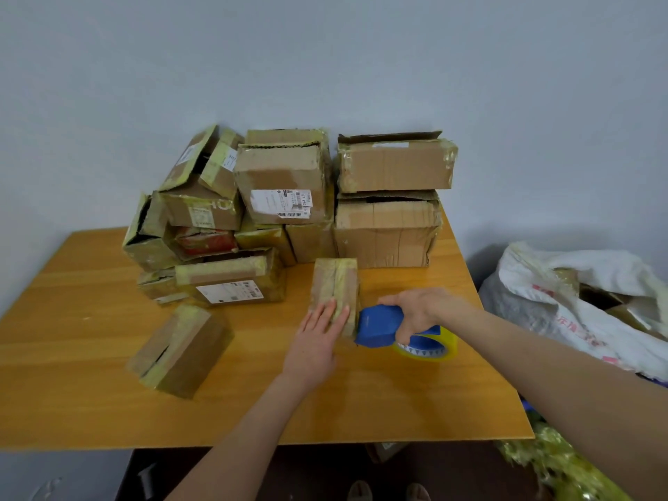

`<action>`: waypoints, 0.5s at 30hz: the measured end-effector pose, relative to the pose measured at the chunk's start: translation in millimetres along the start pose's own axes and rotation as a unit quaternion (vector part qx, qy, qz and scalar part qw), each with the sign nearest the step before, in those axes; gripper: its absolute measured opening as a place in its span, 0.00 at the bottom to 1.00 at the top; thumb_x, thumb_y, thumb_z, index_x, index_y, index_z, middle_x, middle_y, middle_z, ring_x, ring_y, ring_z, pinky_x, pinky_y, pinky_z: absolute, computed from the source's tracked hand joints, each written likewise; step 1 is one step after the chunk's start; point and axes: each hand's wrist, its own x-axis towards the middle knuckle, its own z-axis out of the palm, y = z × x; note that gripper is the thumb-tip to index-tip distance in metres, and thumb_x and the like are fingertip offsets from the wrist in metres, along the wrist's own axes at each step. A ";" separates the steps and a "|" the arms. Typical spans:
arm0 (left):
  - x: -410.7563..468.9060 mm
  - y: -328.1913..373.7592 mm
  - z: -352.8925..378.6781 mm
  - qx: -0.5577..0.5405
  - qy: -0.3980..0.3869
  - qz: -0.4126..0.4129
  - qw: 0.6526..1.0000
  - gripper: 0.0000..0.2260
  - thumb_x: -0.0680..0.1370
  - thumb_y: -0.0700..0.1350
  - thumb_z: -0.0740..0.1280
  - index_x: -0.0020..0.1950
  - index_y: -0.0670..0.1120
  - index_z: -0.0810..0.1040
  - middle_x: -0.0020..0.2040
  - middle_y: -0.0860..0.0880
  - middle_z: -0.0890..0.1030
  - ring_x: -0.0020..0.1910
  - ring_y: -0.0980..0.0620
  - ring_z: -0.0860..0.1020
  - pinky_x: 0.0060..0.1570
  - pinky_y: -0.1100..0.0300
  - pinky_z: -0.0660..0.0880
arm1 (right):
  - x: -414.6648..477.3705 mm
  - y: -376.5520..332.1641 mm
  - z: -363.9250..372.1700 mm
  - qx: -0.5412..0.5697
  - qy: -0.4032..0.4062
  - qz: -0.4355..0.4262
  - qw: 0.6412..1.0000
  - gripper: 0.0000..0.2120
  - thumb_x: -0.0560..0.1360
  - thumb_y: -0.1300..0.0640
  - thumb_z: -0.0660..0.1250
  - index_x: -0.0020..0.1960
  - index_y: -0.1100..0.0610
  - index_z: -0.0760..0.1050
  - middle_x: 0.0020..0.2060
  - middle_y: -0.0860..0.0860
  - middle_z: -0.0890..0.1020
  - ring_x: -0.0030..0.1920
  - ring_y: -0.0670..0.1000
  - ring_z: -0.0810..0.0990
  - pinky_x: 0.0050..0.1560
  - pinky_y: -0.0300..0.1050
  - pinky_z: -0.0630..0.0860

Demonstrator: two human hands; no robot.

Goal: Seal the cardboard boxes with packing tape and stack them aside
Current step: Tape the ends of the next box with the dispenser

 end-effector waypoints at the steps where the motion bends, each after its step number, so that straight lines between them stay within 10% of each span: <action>1: 0.6 -0.5 -0.1 0.002 -0.001 0.002 1.000 0.39 0.78 0.40 0.62 0.78 0.53 0.38 0.79 0.48 0.39 0.77 0.49 0.38 0.74 0.55 0.37 | 0.7 0.2 -0.9 0.016 -0.009 0.000 1.000 0.34 0.67 0.48 0.71 0.70 0.42 0.63 0.57 0.49 0.77 0.54 0.55 0.78 0.50 0.50 0.77; 11: -0.4 -2.1 -5.4 0.004 -0.012 0.005 1.000 0.38 0.78 0.39 0.60 0.78 0.53 0.37 0.79 0.48 0.39 0.77 0.50 0.37 0.74 0.56 0.36 | -0.9 -5.9 3.5 -0.130 -0.025 -0.028 0.991 0.40 0.68 0.50 0.72 0.75 0.41 0.58 0.49 0.46 0.73 0.49 0.53 0.75 0.43 0.46 0.74; 15: 1.3 -1.7 -4.0 -0.005 -0.007 0.002 1.000 0.38 0.78 0.42 0.62 0.78 0.53 0.38 0.79 0.48 0.39 0.77 0.50 0.38 0.74 0.56 0.37 | 8.9 16.4 18.3 0.045 -0.003 -0.040 0.998 0.34 0.65 0.49 0.73 0.68 0.40 0.65 0.49 0.45 0.76 0.47 0.51 0.76 0.43 0.47 0.74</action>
